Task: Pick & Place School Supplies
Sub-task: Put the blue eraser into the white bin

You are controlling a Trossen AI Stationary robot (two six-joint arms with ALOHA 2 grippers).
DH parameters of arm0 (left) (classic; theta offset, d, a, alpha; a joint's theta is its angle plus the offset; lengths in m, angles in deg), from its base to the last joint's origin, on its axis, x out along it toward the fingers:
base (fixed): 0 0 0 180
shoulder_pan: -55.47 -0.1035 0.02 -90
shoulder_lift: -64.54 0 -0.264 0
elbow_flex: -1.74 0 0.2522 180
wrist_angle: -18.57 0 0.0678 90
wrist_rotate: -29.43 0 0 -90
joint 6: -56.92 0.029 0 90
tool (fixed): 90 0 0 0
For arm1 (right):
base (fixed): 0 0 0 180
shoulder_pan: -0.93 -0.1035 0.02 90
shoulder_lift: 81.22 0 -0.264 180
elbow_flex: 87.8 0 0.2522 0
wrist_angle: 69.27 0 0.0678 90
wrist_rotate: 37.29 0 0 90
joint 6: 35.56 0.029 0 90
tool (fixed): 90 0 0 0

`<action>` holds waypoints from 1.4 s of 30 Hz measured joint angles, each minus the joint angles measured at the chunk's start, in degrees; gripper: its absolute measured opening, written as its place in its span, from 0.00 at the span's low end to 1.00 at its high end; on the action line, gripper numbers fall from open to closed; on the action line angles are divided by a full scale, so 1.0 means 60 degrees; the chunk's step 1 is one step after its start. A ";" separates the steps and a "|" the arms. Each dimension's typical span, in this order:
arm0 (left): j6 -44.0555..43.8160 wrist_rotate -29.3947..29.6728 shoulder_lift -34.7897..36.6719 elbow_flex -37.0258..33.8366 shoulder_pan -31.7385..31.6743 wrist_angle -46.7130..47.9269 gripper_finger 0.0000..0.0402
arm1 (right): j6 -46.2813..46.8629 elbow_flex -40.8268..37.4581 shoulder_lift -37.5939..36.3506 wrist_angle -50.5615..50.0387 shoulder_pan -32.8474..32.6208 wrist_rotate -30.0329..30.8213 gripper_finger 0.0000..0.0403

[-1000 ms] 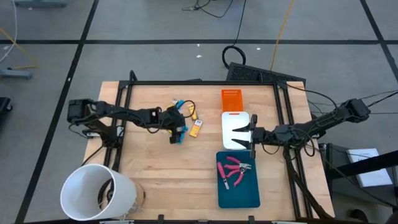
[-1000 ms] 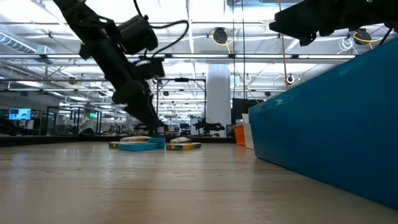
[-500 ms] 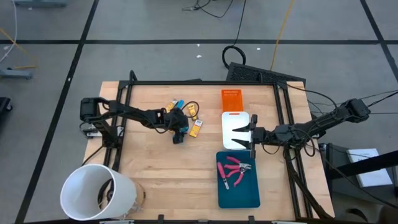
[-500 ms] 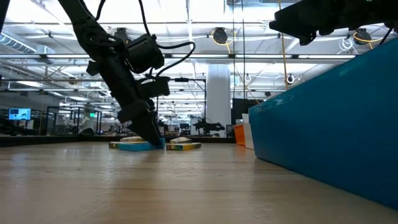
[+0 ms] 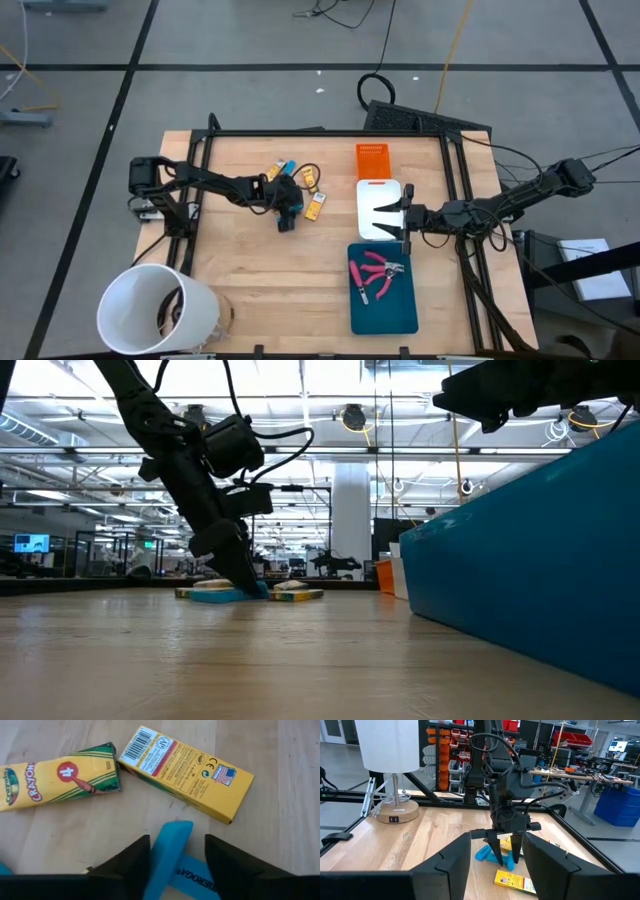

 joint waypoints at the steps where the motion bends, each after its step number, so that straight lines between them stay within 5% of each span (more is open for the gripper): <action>1: -0.0046 0.0017 0.0000 0.0000 0.0000 -0.0023 0.43 | 0.0000 0.0000 0.0000 -0.0002 0.0000 -0.0002 0.42; 14: -0.0137 0.0015 0.0067 0.0000 0.0000 -0.0074 0.10 | 0.0000 0.0000 0.0000 -0.0005 0.0000 0.0001 0.42; 24: -0.0247 0.0086 0.1439 -0.0004 0.0020 -0.0719 0.11 | 0.0022 0.0004 0.0025 0.0003 0.0076 0.0020 0.42; 42: -0.0903 -0.1331 0.1825 0.0011 0.0819 -0.6620 0.10 | 0.0945 0.0011 0.2592 0.2448 0.1634 -0.0238 0.42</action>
